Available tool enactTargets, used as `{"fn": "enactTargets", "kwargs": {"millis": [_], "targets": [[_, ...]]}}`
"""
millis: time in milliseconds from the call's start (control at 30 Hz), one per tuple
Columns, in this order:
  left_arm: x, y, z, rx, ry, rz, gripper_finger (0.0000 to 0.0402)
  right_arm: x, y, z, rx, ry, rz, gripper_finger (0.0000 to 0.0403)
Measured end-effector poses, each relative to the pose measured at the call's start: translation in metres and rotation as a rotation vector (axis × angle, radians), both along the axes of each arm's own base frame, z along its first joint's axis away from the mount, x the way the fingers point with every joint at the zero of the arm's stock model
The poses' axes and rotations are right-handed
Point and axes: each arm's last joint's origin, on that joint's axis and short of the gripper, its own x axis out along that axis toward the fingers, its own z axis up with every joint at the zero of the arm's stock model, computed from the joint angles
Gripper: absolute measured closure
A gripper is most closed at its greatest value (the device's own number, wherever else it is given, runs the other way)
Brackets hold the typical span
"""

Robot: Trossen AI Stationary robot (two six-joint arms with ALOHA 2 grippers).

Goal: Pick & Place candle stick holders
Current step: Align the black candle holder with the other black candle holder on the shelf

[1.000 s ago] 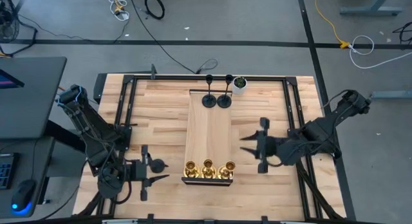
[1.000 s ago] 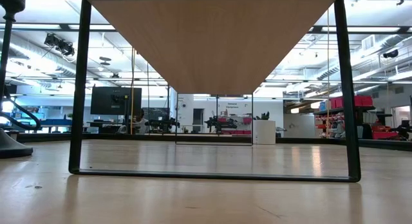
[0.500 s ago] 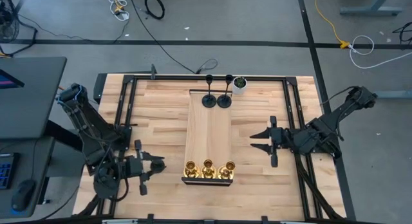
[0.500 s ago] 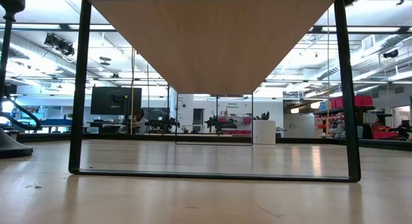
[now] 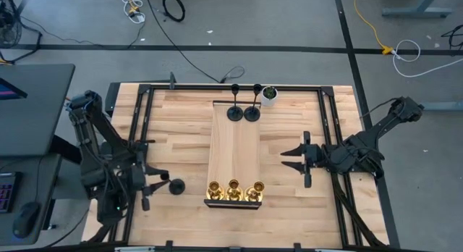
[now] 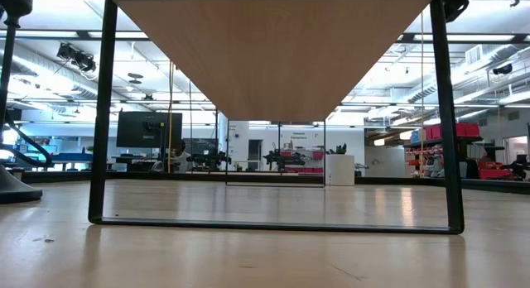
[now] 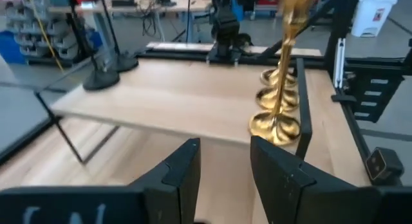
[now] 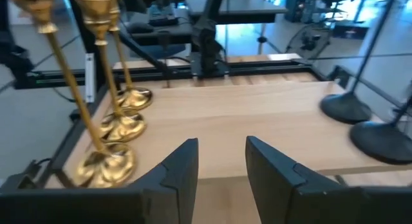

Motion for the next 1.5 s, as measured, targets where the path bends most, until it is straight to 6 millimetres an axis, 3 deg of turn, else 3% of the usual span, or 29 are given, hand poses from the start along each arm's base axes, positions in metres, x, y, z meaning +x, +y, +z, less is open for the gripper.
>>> {"fn": "enactTargets", "kwargs": {"millis": [267, 700, 967, 1500], "targets": [[-0.009, 0.003, -0.005, -0.066, 0.069, -0.015, 0.0259, -0.001, -0.001, -0.003, -0.005, 0.028, -0.022, 0.0275], [-0.009, 0.007, -0.021, -0.124, 0.205, 0.044, 0.0206, -0.001, -0.001, -0.004, 0.007, 0.036, -0.016, 0.0275], [-0.011, 0.013, -0.040, -0.110, 0.133, 0.079, 0.0200, -0.001, -0.001, -0.004, 0.010, 0.036, -0.018, 0.0275], [-0.015, 0.008, -0.033, -0.112, 0.158, 0.037, 0.0200, -0.001, -0.001, -0.004, 0.020, 0.035, -0.021, 0.0275]]}}
